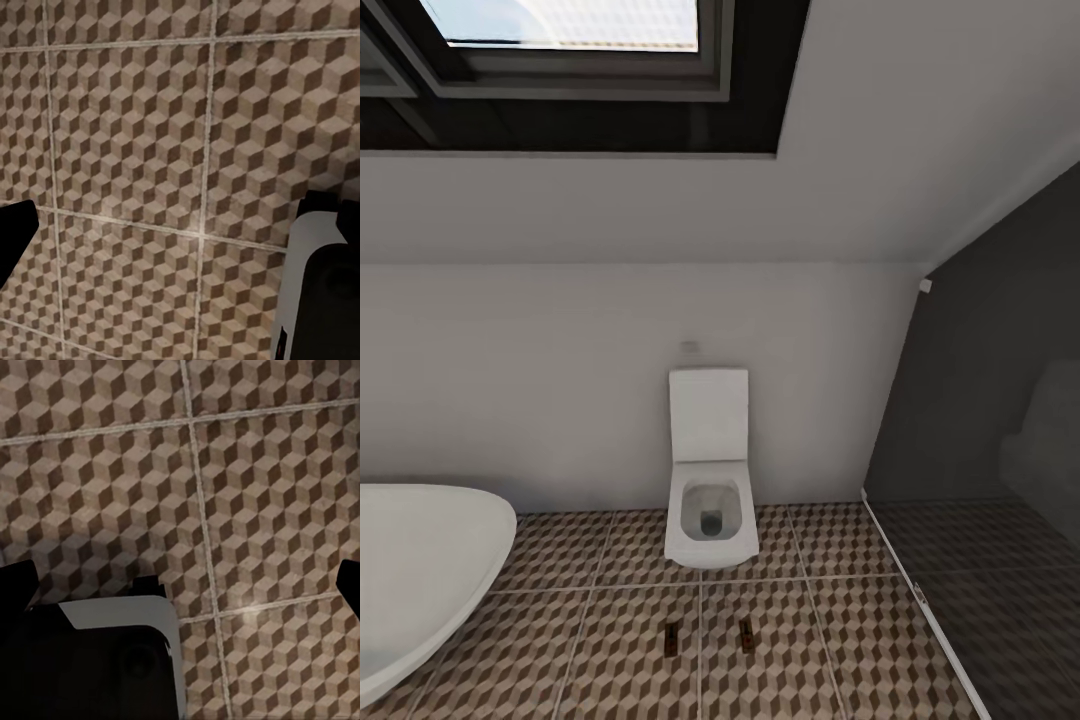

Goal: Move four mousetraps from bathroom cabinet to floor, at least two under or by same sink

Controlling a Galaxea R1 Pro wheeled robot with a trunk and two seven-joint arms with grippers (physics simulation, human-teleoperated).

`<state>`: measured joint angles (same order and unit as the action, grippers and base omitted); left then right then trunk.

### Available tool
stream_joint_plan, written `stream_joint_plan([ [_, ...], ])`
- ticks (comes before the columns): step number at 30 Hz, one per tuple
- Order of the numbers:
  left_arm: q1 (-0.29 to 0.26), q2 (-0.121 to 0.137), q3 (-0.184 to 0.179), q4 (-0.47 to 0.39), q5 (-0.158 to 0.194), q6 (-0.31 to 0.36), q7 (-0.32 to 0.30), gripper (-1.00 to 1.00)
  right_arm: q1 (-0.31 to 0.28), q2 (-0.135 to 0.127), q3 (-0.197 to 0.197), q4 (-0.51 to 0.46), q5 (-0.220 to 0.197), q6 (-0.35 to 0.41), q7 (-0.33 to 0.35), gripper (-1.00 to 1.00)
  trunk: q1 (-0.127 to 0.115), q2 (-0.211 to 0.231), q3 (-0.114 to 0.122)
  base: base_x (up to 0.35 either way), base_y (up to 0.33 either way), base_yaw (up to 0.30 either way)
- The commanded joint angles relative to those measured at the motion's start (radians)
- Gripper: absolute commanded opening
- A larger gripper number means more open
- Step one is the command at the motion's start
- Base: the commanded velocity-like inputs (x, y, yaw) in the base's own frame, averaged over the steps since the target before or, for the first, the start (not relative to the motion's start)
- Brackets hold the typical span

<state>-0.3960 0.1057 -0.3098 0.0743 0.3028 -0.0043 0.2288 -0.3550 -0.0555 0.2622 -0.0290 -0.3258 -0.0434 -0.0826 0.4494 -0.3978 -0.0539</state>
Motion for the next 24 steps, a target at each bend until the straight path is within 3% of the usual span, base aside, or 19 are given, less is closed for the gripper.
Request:
stream_joint_plan([
  [1,-0.001,-0.001,-0.009,0.002,0.007,-0.001,0.0,1.0,-0.001,0.001,0.009,0.001,-0.01,-0.002,-0.002,1.0,0.001,-0.002,-0.002,0.0,0.0,0.0],
  [15,-0.001,-0.045,-0.009,0.003,0.006,-0.006,-0.009,1.0,-0.001,0.004,0.011,0.006,-0.012,-0.006,-0.003,1.0,0.001,-0.002,-0.002,0.0,0.0,0.0],
  [24,-0.001,-0.053,-0.009,0.002,0.006,-0.006,-0.009,1.0,-0.001,0.005,0.011,0.006,-0.011,-0.005,-0.004,1.0,0.001,-0.002,-0.002,0.0,0.0,0.0],
])
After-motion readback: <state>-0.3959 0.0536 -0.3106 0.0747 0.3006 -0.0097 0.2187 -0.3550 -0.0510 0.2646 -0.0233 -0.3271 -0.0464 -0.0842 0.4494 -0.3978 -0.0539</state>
